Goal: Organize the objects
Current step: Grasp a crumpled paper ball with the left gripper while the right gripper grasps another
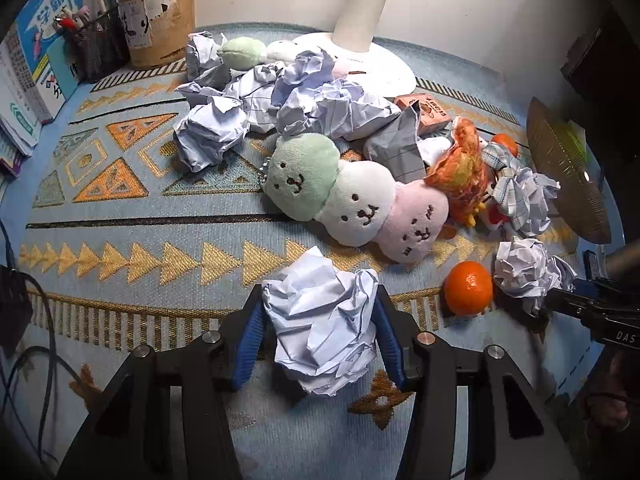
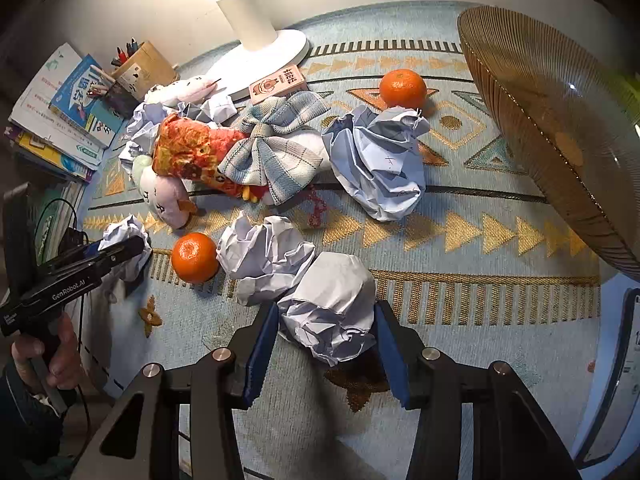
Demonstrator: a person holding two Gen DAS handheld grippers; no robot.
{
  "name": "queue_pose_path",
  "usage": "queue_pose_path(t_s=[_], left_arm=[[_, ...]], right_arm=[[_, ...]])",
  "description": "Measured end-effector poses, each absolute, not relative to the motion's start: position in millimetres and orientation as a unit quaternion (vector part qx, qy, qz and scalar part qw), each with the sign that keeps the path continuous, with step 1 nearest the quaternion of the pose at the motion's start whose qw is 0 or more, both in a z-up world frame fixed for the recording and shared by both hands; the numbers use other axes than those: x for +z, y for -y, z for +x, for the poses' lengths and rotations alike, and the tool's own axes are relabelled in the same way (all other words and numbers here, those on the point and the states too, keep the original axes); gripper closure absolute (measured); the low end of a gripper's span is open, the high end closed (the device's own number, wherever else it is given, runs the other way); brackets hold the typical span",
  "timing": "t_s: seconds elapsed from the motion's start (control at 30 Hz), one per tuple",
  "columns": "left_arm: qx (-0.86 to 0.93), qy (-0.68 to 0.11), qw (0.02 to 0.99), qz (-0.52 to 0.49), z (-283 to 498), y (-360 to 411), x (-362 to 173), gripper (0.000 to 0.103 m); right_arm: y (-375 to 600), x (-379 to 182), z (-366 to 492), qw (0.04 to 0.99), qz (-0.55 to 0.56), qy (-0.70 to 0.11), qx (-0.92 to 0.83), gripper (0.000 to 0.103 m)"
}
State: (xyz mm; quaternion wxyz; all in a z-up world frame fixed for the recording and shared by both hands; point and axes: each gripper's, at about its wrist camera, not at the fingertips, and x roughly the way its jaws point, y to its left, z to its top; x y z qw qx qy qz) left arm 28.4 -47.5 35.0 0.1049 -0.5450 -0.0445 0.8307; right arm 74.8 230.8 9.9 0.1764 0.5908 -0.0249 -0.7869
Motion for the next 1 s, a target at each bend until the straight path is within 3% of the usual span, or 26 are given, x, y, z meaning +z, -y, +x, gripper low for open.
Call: queue_pose_path(t_s=[0.5, 0.67, 0.87, 1.0], left_arm=[[0.833, 0.042, 0.083, -0.545, 33.5, 28.4, 34.2, 0.055], [0.830, 0.040, 0.068, -0.551, 34.3, 26.4, 26.9, 0.049], [0.824, 0.047, 0.057, -0.561, 34.7, 27.4, 24.3, 0.044], [0.831, 0.049, 0.056, -0.551, 39.5, 30.3, 35.4, 0.035]], right_arm=[[-243.2, 21.4, 69.0, 0.174, 0.581, 0.002, -0.795, 0.056], [-242.0, 19.1, 67.2, 0.165, 0.580, -0.011, -0.797, 0.056], [-233.3, 19.7, 71.5, 0.164, 0.576, -0.035, -0.800, 0.045], [-230.5, 27.3, 77.3, 0.165, 0.566, -0.042, -0.807, 0.037]])
